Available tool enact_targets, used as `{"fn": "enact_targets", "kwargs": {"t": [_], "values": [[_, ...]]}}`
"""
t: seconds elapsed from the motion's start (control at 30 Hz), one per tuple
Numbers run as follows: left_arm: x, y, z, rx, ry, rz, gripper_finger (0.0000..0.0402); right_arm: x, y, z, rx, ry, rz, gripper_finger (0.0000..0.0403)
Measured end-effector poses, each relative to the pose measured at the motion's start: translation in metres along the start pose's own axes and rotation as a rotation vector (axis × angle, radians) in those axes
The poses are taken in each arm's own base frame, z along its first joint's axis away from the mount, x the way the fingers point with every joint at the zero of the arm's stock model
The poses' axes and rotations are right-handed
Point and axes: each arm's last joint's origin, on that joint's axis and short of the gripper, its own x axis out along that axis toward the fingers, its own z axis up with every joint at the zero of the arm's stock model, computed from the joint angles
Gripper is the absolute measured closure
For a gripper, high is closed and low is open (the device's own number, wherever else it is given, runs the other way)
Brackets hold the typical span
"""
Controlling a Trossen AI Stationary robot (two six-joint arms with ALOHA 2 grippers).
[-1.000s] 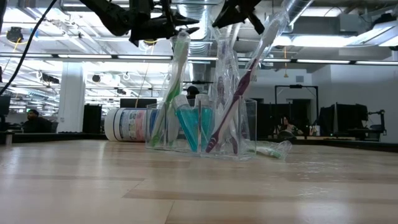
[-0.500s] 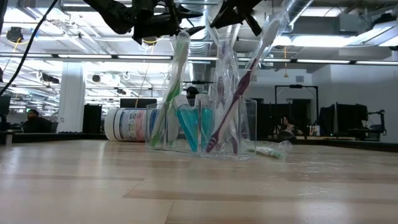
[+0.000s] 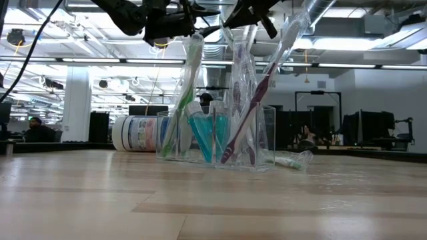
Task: Pick & Place toothbrushing station
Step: Put the green toothbrush into the left compartment of the transparent organizer
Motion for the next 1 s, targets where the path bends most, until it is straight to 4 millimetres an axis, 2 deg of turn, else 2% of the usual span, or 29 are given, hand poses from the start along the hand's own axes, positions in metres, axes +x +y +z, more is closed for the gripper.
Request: {"fn": "enact_targets", "kwargs": {"t": [0.33,0.6,0.77,0.93,1.0], "values": [[0.0032,-0.0032,-0.0009,0.010,-0.012,-0.005,0.0241,0.0011,-0.0018,0.0014,0.003,0.032,0.047,0.0403],[0.0030,-0.0030,0.0003,0.016,-0.033,0.010,0.0272,0.0006,0.0007,-0.0004,0.003,0.051,0.077,0.0403],[0.0029,-0.0038,0.0009,0.023,-0.035,0.004,0.0312,0.0006,0.0011,0.0001,0.002,0.046,0.082,0.0403],[0.0029,-0.0046,0.0011,0.046,-0.033,-0.005,0.0379,0.0008,0.0017,-0.0011,-0.005,0.051,0.082,0.0403],[0.0030,-0.0053,0.0014,0.054,-0.033,-0.009,0.0388,0.0007,0.0022,-0.0013,-0.006,0.049,0.083,0.0398]]}}
